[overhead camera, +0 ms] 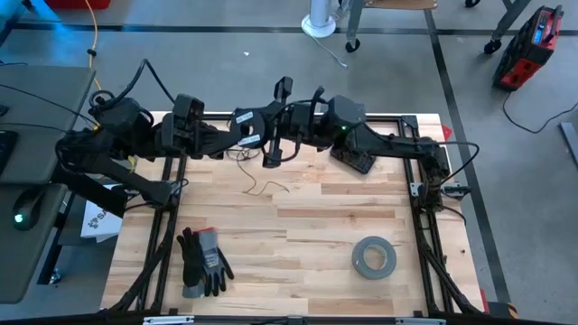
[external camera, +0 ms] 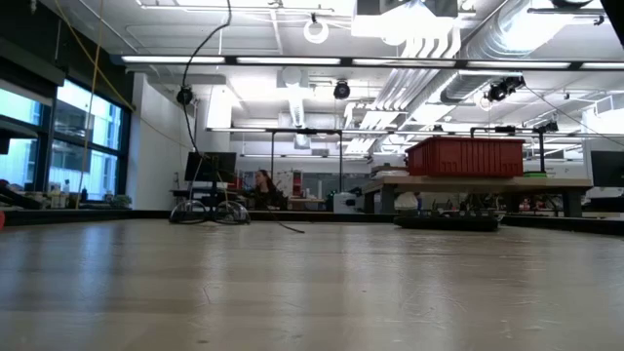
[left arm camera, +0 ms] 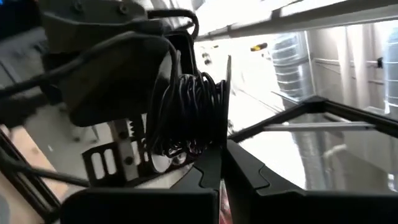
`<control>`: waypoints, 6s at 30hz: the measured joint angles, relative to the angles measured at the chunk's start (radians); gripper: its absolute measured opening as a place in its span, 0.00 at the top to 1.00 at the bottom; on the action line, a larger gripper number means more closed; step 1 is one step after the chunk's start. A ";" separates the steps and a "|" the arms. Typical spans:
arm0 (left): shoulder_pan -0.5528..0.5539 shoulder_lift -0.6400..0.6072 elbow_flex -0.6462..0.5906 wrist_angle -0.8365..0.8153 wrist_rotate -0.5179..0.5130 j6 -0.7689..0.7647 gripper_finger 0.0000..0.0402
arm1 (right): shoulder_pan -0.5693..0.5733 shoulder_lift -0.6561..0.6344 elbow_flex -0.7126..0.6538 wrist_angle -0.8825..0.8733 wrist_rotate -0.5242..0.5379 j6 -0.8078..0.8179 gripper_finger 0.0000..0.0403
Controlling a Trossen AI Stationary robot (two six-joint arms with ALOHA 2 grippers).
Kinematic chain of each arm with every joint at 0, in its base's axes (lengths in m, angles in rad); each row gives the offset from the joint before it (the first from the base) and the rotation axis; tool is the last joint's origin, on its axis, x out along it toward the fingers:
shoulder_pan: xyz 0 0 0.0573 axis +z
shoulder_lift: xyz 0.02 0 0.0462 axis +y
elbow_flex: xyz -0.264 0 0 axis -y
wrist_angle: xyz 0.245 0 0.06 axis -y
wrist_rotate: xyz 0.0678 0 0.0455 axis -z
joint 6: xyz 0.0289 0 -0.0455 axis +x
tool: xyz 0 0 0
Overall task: Coil cords
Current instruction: Coil the black wire on the black spool
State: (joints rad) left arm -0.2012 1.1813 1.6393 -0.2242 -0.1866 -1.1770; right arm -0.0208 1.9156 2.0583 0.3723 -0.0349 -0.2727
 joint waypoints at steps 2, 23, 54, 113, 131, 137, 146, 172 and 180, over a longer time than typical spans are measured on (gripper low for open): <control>0.000 -0.009 -0.001 -0.001 -0.044 0.035 1.00 | -0.005 0.000 0.000 0.006 0.000 0.005 1.00; 0.110 -0.021 -0.001 0.095 -0.085 0.264 1.00 | -0.013 0.034 0.002 0.047 -0.115 0.163 1.00; 0.096 -0.077 -0.001 -0.069 -0.200 0.244 1.00 | -0.011 0.034 0.001 -0.006 -0.139 0.096 1.00; 0.048 -0.004 0.002 -0.046 -0.092 0.235 1.00 | -0.045 0.050 0.000 0.027 -0.069 0.199 0.94; 0.049 0.002 0.000 -0.141 0.145 0.325 1.00 | -0.092 0.050 0.001 0.039 -0.076 0.265 0.75; 0.049 0.007 -0.004 -0.223 0.225 0.379 1.00 | -0.112 0.048 0.002 0.037 -0.101 0.255 0.75; 0.050 0.002 -0.003 -0.353 0.232 0.413 1.00 | -0.136 0.047 0.003 0.034 -0.134 0.259 0.75; 0.050 -0.074 -0.001 -0.722 -0.206 0.857 1.00 | -0.163 -0.065 0.002 -0.212 -0.126 0.159 0.75; 0.050 -0.075 0.000 -0.658 -0.407 1.162 1.00 | -0.163 -0.094 0.002 -0.254 -0.079 0.159 0.75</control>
State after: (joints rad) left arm -0.1509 1.1067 1.6390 -0.8825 -0.5938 -0.0147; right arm -0.1837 1.8216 2.0598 0.1180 -0.1135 -0.1134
